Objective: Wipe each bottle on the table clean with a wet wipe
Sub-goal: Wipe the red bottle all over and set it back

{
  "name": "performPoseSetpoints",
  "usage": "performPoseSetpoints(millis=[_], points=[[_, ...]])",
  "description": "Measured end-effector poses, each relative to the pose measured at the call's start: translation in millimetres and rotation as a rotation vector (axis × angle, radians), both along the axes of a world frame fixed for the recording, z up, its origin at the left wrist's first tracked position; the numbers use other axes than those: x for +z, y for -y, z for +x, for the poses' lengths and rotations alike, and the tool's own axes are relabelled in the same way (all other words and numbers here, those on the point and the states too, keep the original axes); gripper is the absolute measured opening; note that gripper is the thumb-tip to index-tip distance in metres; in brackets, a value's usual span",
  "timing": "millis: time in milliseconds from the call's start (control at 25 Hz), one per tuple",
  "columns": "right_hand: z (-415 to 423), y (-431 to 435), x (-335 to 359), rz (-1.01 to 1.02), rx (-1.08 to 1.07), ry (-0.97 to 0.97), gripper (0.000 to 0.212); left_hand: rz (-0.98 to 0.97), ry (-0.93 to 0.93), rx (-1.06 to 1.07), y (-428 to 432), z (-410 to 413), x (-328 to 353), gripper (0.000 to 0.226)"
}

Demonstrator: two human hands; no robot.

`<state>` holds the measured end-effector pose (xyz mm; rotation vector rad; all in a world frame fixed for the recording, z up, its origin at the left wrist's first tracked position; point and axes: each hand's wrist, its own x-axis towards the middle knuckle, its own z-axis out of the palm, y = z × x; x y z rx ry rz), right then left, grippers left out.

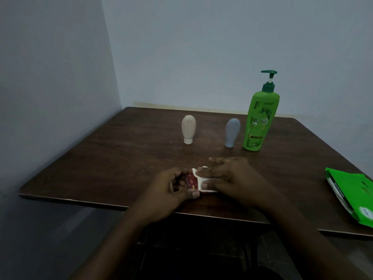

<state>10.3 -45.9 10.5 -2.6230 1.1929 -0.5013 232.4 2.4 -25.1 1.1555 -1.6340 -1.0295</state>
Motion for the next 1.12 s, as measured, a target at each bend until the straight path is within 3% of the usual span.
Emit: performPoseSetpoints(millis=[200, 600, 920, 1120], points=[[36.8, -6.9, -0.8, -0.09, -0.232, 0.054, 0.03, -0.03, 0.0, 0.031, 5.0, 2.2, -3.1, 0.042], [30.9, -25.0, -2.5, -0.06, -0.278, 0.019, 0.033, -0.005, -0.051, 0.011, 0.2, -1.0, 1.4, 0.046], [35.9, -17.9, 3.2, -0.043, -0.308, 0.014, 0.048, -0.039, 0.024, 0.047, -4.1, 0.2, 4.6, 0.039], [30.6, -16.2, 8.9, 0.015, -0.311, -0.009, 0.045, -0.04, 0.059, 0.061, -3.9, -1.6, 3.6, 0.038]])
